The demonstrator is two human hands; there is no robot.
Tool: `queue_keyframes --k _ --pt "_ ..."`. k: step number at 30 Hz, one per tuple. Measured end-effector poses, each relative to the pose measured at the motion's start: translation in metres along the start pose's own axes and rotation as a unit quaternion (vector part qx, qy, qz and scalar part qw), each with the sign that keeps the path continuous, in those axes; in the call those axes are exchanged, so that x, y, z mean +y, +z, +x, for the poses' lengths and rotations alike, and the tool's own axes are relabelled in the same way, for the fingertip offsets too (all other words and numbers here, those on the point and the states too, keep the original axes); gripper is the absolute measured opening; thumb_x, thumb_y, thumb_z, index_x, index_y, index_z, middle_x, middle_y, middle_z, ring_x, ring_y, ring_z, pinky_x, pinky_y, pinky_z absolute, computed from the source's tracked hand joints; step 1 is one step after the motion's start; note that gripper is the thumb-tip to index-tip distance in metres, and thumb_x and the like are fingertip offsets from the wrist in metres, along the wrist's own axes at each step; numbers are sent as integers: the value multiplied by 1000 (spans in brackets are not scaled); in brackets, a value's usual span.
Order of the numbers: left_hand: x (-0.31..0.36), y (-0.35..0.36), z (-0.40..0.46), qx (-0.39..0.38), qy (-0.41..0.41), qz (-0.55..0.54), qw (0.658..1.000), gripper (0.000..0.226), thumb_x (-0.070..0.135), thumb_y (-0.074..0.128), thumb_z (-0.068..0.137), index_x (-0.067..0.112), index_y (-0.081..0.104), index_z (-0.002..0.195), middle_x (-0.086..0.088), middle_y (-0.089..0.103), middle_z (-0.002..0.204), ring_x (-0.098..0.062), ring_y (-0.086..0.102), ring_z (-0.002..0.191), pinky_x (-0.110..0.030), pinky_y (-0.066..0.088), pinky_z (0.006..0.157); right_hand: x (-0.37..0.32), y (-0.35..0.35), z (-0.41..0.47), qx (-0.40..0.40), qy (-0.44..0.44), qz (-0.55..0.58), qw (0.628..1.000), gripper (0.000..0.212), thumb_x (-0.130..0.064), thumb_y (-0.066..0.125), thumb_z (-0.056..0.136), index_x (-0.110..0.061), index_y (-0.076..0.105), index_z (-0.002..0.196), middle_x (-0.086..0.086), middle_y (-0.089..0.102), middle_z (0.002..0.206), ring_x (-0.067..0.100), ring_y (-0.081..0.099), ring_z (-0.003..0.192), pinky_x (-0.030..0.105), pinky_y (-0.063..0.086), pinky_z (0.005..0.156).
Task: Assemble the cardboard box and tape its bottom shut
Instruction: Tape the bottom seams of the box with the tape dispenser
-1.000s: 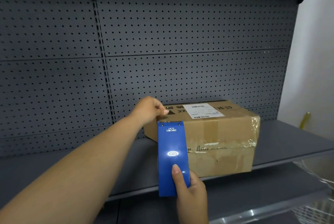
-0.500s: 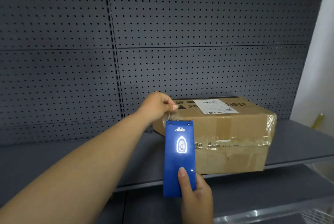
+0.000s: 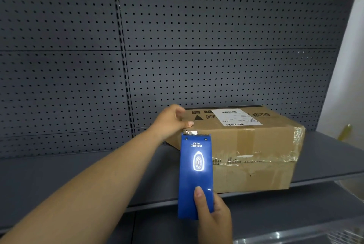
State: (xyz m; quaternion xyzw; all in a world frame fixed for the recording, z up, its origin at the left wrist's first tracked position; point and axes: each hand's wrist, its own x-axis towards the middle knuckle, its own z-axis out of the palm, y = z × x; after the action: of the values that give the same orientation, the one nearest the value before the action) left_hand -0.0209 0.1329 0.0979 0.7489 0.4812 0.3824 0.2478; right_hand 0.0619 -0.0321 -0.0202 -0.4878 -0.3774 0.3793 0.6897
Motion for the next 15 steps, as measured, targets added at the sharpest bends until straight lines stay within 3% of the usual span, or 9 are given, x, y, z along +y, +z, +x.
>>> queue_keyframes --k 2,3,5,7,10,15 --pt "-1 0 -1 46 37 18 998 46 18 74 76 13 52 117 1 47 112 -13 45 105 -22 35 87 -1 1 0 0 0 4 1000 20 -14 64 82 -28 67 69 -23 71 64 -9 64 66 7 47 53" --pt "0 1 -2 53 78 42 995 39 15 73 77 13 55 112 1 46 109 -12 46 102 -21 34 86 -1 1 0 1 -1 3 1000 20 -14 64 82 -28 67 68 -22 71 63 -8 64 65 7 47 52" --pt "0 3 -5 32 157 72 985 18 7 68 81 10 65 98 -1 55 99 -13 53 92 -19 38 81 0 1 0 6 -1 6 1000 21 -14 64 82 -28 67 66 -21 71 62 -8 64 63 8 48 52" --pt "-2 3 -8 7 200 93 975 14 7 63 85 6 70 97 -5 67 95 -11 57 84 -10 39 74 2 1 1 10 1 11 1000 21 -13 65 82 -27 67 65 -20 71 62 -7 65 62 8 48 52" --pt "-11 -4 -11 -28 214 164 963 28 26 48 96 17 66 115 2 68 113 -8 59 102 -8 38 81 2 1 1 12 -3 14 1000 23 -11 65 82 -26 68 64 -17 72 62 -5 65 62 9 48 52" --pt "-27 -8 -21 -121 211 132 961 40 30 26 100 26 48 133 19 42 138 14 29 124 3 14 100 4 -2 6 11 -9 9 1000 26 -12 65 81 -24 68 59 -13 72 62 -1 66 62 13 51 53"
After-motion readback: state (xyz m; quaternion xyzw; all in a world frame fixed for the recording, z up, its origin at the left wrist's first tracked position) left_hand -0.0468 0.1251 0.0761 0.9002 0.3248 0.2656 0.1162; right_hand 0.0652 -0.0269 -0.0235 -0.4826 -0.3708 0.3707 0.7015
